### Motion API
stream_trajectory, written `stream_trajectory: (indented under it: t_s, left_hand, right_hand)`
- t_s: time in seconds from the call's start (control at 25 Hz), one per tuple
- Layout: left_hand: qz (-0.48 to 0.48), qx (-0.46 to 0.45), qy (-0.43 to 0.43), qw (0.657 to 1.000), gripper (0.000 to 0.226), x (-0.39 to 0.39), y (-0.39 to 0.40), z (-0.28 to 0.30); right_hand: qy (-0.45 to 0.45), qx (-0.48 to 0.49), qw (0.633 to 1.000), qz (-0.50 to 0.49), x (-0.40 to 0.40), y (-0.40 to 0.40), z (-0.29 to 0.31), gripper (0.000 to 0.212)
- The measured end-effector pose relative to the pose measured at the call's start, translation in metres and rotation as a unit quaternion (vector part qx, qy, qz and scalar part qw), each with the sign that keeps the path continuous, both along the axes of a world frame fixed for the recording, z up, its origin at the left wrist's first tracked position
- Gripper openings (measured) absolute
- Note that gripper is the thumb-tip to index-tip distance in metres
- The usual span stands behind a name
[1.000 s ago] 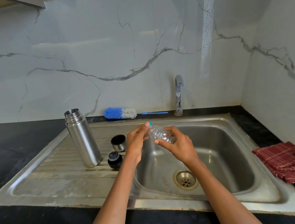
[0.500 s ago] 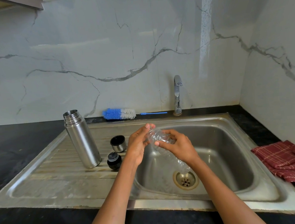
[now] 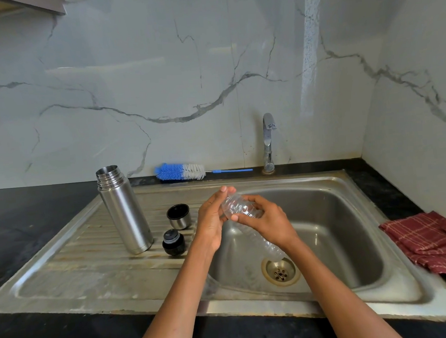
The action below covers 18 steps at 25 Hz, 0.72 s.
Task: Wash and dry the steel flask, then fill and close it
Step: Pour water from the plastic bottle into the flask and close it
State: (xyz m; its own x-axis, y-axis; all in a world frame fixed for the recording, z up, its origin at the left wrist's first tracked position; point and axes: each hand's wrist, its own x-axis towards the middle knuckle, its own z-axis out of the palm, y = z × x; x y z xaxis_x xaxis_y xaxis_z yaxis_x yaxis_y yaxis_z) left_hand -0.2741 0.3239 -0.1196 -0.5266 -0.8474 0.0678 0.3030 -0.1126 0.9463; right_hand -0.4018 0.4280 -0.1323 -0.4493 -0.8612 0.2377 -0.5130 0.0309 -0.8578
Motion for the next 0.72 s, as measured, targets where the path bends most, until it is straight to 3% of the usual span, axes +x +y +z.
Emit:
stream_trajectory:
  t_s: [0.12,0.24,0.36,0.44,0.52,0.6,0.72]
  left_hand:
    - [0.018,0.010,0.015,1.000,0.039,-0.001,0.003,0.000]
    - [0.099,0.027,0.032,0.994,0.038,-0.002,0.003,0.002]
    - [0.151,0.031,0.033,0.988,0.035,-0.003,0.004,0.002]
    - [0.122,0.015,0.045,0.991,0.041,-0.005,0.004,0.000]
    - [0.073,-0.021,0.047,0.996,0.054,-0.008,0.007,-0.003]
    - [0.063,-0.064,0.007,0.996,0.045,-0.013,0.011,-0.006]
    - [0.061,-0.147,-0.087,0.983,0.019,-0.018,0.016,-0.015]
  right_hand:
    - [0.014,0.012,1.000,0.007,0.002,0.000,0.000,0.078]
    - [0.098,0.077,0.992,0.019,0.001,-0.004,-0.004,0.098]
    - [0.156,0.111,0.982,-0.004,-0.007,-0.004,-0.004,0.087]
    - [0.168,0.118,0.978,-0.040,-0.013,-0.002,-0.003,0.077]
    - [0.101,0.090,0.987,-0.084,-0.020,0.001,-0.004,0.074]
    - [-0.065,-0.010,0.992,-0.105,-0.028,0.008,-0.005,0.070]
    - [-0.226,-0.213,0.940,-0.144,-0.038,0.023,0.004,0.060]
